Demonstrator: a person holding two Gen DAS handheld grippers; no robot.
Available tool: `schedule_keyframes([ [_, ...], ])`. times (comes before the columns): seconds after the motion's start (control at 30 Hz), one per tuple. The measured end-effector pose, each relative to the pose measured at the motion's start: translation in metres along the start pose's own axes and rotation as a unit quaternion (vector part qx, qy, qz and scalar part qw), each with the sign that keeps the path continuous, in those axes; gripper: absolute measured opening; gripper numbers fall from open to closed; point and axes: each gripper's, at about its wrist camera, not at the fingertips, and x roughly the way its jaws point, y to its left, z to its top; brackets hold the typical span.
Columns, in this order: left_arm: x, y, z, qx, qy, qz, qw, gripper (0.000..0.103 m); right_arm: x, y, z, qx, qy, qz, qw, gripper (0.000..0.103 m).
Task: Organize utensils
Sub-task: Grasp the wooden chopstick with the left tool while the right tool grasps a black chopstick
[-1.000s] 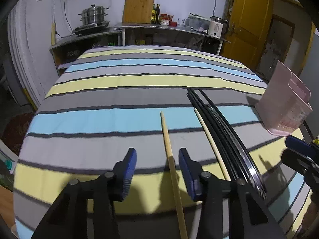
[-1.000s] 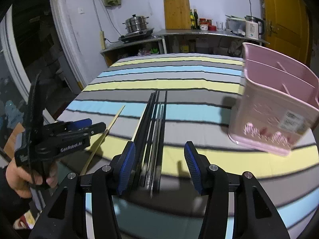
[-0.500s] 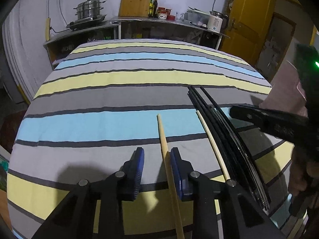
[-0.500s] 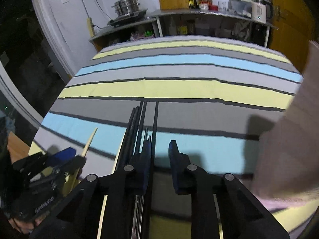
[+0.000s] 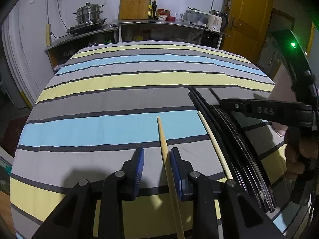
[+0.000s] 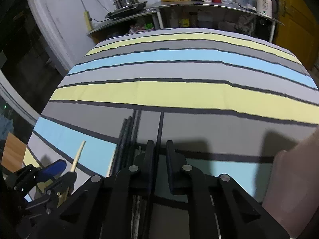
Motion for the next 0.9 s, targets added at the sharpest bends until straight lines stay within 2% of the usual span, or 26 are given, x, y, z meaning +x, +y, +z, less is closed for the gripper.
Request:
schedule_keyframes([
  [0.3, 0.012, 0.002, 0.022, 0.012, 0.026, -0.006, 0.9996, 0.028, -0.009, 0.0, -0.012, 0.002, 0.015, -0.019, 1.0, 0.012],
  [0.47, 0.02, -0.002, 0.03, 0.024, 0.027, 0.004, 0.9993, 0.028, -0.01, 0.004, -0.014, -0.008, 0.02, -0.029, 0.999, 0.012],
  [0.53, 0.022, -0.003, 0.032, 0.027, 0.026, 0.007, 0.9993, 0.028, -0.01, 0.005, -0.014, -0.013, 0.021, -0.033, 0.999, 0.008],
  [0.57, 0.023, -0.004, 0.033, 0.029, 0.025, 0.01, 0.9992, 0.026, -0.009, 0.005, -0.014, -0.013, 0.022, -0.033, 0.999, 0.008],
  [0.63, 0.025, -0.005, 0.035, 0.031, 0.026, 0.016, 0.9991, 0.016, -0.01, 0.004, -0.014, -0.009, 0.024, -0.029, 0.999, 0.007],
  [0.67, 0.025, -0.005, 0.036, 0.03, 0.028, 0.018, 0.999, 0.006, -0.01, 0.003, -0.014, -0.007, 0.024, -0.026, 0.999, 0.007],
  [0.77, 0.023, 0.001, 0.04, 0.013, 0.035, 0.005, 0.9993, 0.005, -0.017, 0.004, -0.014, -0.002, 0.019, -0.019, 1.0, 0.006],
  [0.9, 0.005, 0.005, 0.044, 0.004, 0.016, -0.007, 0.9998, 0.005, -0.037, 0.008, -0.013, -0.005, -0.002, -0.011, 1.0, 0.005],
])
